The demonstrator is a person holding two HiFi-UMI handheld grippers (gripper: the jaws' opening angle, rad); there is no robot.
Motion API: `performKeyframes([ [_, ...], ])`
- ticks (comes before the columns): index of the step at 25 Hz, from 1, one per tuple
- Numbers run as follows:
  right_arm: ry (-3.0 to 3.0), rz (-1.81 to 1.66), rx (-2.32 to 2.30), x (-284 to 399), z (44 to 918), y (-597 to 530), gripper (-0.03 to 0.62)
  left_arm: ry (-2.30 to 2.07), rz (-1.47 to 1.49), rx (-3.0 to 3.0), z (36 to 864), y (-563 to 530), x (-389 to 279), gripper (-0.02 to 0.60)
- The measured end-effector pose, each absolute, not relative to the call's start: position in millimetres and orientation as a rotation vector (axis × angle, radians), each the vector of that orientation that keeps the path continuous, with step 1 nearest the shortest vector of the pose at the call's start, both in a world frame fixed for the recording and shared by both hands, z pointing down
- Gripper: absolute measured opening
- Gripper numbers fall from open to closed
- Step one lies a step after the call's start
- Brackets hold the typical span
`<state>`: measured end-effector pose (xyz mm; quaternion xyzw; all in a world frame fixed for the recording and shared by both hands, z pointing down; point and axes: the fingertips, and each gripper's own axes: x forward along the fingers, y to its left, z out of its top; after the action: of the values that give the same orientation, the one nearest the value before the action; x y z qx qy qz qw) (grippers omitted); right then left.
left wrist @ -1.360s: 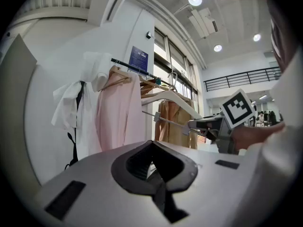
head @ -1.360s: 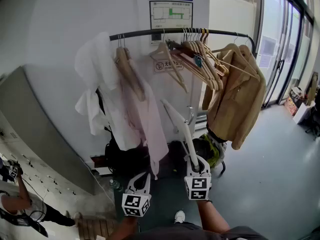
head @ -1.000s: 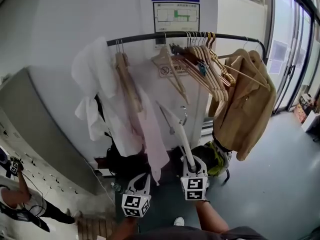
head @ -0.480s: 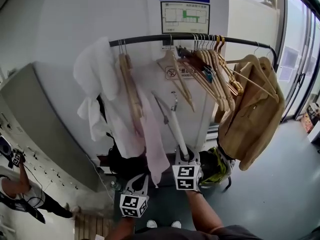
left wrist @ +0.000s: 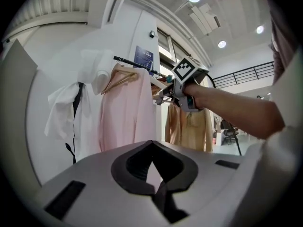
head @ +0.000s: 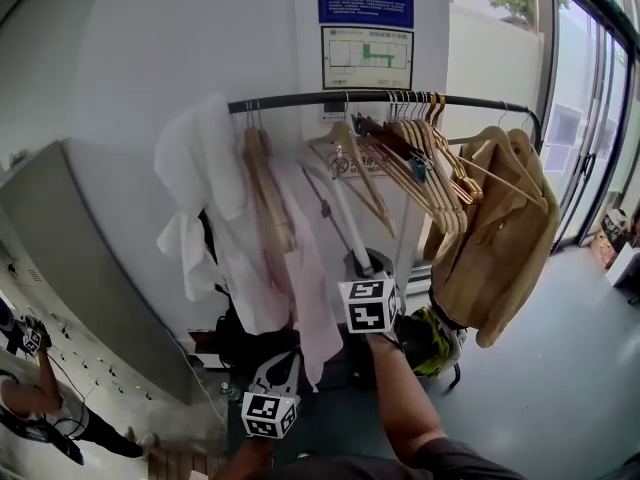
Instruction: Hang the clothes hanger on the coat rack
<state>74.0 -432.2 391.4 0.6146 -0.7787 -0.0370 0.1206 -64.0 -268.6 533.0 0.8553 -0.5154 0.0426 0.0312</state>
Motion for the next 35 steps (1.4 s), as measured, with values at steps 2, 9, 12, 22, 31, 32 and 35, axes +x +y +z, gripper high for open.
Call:
performKeyframes([
  [2, -2.271, -0.104, 1.805, 68.1, 373.4, -444.4, 0.075, -1.591, 0.117, 2.640, 530.0, -270.1, -70.3, 0.002],
  [9, -2.258, -0.086, 1.820, 52.1, 331.9, -488.7, 0.075, -1.620, 0.082, 2.622, 526.9, -269.8, -93.6, 0.002],
  [12, -2.248, -0.107, 1.833, 48.8, 321.5, -499.9, 0.074, -1.640, 0.077, 2.605, 528.5, -267.6, -104.9, 0.002],
  [22, -2.233, -0.061, 1.822, 38.8, 307.6, -528.0, 0.075, -1.665, 0.083, 2.587, 529.5, -268.6, -120.3, 0.002],
  [31, -2.185, -0.019, 1.815, 38.9, 321.6, -536.2, 0.075, -1.678, 0.081, 2.577, 529.3, -265.0, -128.1, 0.002],
  [32, -2.192, -0.015, 1.812, 37.7, 322.4, -535.6, 0.075, -1.679, 0.082, 2.576, 529.4, -265.1, -129.0, 0.002],
  [35, -2.212, -0.010, 1.803, 35.6, 322.9, -534.2, 0.075, -1.675, 0.085, 2.577, 530.4, -266.5, -127.8, 0.002],
])
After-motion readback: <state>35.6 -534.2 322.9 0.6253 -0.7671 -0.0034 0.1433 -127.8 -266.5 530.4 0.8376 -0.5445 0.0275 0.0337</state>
